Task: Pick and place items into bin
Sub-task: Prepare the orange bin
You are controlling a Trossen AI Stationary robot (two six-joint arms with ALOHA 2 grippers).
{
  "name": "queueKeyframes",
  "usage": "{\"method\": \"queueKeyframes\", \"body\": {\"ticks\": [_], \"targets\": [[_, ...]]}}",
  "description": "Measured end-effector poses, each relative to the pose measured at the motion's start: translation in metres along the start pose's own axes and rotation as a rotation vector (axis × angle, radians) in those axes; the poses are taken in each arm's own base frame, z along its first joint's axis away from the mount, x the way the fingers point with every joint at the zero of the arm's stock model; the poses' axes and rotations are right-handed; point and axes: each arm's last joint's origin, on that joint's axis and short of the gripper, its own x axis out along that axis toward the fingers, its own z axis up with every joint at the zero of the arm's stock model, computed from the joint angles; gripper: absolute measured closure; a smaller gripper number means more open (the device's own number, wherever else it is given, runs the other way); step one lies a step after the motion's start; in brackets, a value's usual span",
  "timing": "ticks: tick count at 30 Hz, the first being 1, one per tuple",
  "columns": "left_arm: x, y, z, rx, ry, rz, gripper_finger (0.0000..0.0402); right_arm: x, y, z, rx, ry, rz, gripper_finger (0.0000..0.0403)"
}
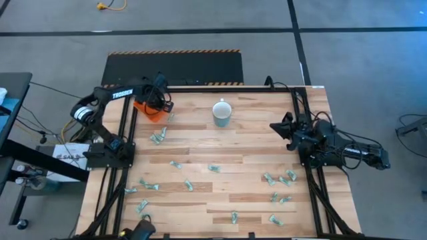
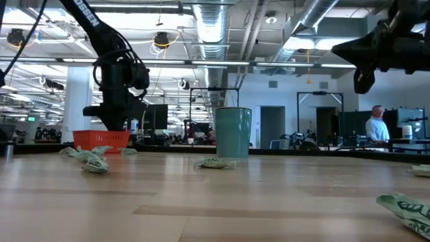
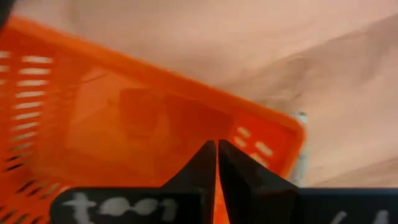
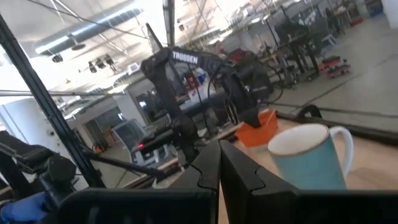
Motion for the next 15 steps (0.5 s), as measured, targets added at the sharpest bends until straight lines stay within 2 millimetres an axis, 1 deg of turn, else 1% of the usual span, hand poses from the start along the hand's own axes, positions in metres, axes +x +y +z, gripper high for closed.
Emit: {"method": "queueKeyframes", "body": {"ticks": [3, 8, 15], "targets": [[0.002, -0.011, -0.003, 0.038, 0.014, -0.018, 0.0395, 0.000, -0.001, -0.002, 0.019, 0.017, -0.009, 0.0403], [0.003, -0.036, -0.011, 0.102, 0.025, -0.047, 0.0395, 0.000, -0.001, -0.002, 0.022, 0.017, -0.009, 0.0403], [0.002, -0.076, -0.031, 0.181, 0.071, -0.132, 0.0395, 0.000, -0.001, -0.002, 0.021, 0.018, -0.008, 0.0403]]}}
